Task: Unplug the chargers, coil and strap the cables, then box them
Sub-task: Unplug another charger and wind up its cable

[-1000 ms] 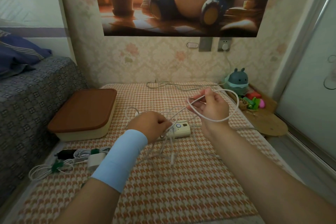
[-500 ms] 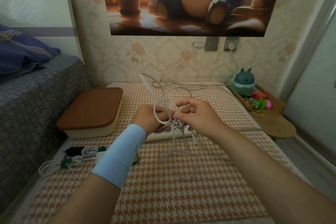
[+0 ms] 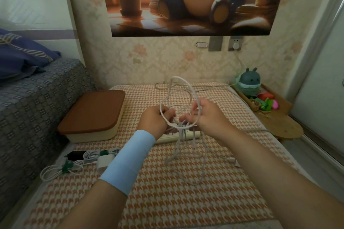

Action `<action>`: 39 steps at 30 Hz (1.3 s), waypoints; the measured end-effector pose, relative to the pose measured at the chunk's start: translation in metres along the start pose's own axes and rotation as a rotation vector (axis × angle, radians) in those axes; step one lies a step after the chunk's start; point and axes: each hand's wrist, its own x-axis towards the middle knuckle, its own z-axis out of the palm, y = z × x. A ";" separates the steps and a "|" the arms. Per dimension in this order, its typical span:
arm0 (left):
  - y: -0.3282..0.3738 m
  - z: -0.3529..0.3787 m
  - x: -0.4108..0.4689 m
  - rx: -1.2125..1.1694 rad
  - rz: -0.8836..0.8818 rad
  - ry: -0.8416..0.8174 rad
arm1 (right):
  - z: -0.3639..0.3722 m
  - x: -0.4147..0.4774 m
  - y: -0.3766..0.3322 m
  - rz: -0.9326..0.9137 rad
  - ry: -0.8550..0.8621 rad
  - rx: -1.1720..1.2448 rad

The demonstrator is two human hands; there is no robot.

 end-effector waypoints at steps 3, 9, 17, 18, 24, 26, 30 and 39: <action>0.001 0.001 0.002 -0.079 -0.061 0.008 | -0.002 0.002 0.007 0.065 0.011 0.195; 0.005 0.003 0.000 -0.424 -0.200 0.100 | -0.002 0.001 0.002 0.115 0.017 0.133; 0.003 0.008 0.001 -0.566 -0.235 0.242 | 0.015 0.005 -0.003 0.150 0.193 0.146; 0.004 0.010 0.001 -0.578 -0.210 0.239 | 0.017 0.006 -0.003 0.148 0.245 0.216; 0.006 0.024 -0.005 -0.757 -0.205 0.321 | 0.029 0.011 0.007 0.167 0.412 0.551; 0.007 0.026 -0.006 -0.894 -0.290 0.381 | 0.029 0.010 0.003 0.144 0.297 0.812; 0.002 0.008 -0.001 -0.951 -0.436 0.435 | 0.015 0.008 -0.002 0.137 0.179 1.162; 0.012 -0.008 -0.013 -0.060 0.085 0.425 | -0.010 0.000 -0.003 0.315 -0.007 -0.453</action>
